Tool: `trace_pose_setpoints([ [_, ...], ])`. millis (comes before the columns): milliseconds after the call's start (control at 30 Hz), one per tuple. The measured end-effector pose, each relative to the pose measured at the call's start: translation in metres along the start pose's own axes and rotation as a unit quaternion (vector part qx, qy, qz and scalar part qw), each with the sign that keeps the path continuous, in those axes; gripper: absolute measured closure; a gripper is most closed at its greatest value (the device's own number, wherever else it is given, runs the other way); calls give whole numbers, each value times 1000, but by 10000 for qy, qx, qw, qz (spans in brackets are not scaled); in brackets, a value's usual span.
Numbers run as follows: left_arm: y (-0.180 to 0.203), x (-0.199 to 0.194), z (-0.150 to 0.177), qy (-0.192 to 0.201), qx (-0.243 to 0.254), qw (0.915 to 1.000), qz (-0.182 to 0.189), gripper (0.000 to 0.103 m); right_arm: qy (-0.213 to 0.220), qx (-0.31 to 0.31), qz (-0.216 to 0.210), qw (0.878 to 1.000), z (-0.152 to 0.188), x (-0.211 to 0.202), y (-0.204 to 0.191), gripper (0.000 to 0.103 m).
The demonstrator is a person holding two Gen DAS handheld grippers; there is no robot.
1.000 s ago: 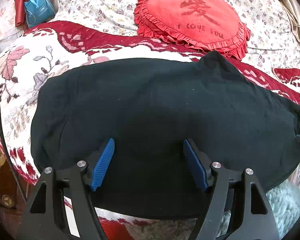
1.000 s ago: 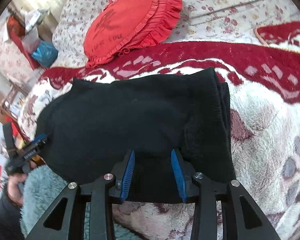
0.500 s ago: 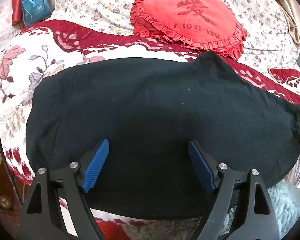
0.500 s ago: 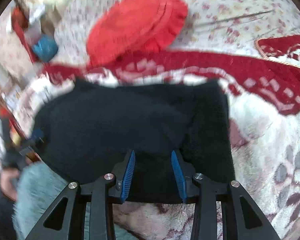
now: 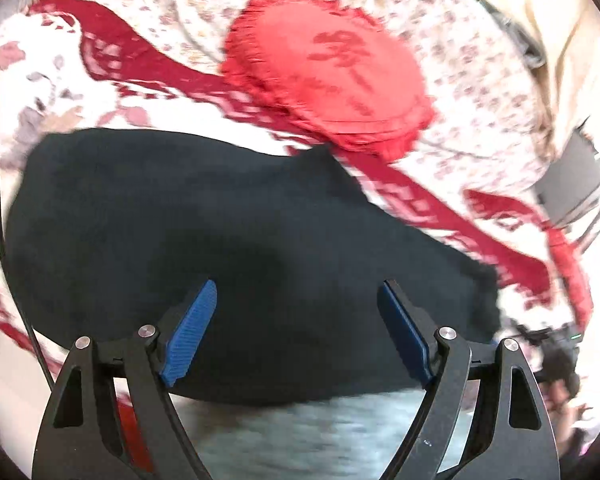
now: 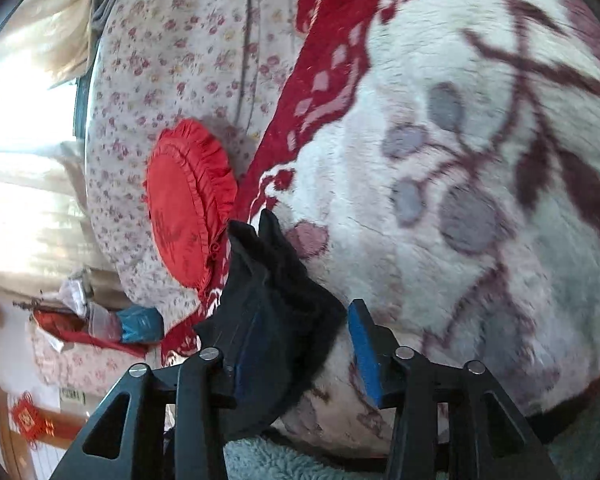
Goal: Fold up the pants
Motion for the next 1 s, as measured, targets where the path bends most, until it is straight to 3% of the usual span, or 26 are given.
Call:
trace_pose_setpoints([
  [67,13,5,8,57,25,9999,118,20,-105,100,-129,9998,5,4,2,59],
  [133,14,14,13,-123,22,9999,-16,20,-249,120,-162,9995,9,10,3,59],
  [200,10,18,11,-213,-120,9997,73,20,-338,94,-176,9992,11,17,4,59],
  [433,-11,21,15,-318,-673,9968,294,20,-170,48,-367,9992,6,21,1,59],
  [500,-12,19,15,-268,-689,9968,312,20,-169,-83,-274,9994,7,21,-1,74],
  [567,-12,16,14,-191,-696,9969,303,20,-174,-150,-155,9996,8,23,1,80],
  [700,-24,5,13,87,-891,9956,287,20,-181,-90,-121,9997,8,26,5,82],
  [867,-60,-6,19,481,-1652,9851,53,20,-198,140,-288,9993,8,25,11,83],
  [1000,-86,-11,26,637,-2155,9744,-63,20,-78,-317,-179,9993,12,18,-9,94],
])
Point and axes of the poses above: each gripper's, at about its wrist camera, not at the fingertips, and x roughly the way its jaws point, y to its right, z to its underside, the point moved 7 cm from there along x, roughly the way its jaws point, and after that the axes turned 11 degrees about -y, right-handed, at the moved point
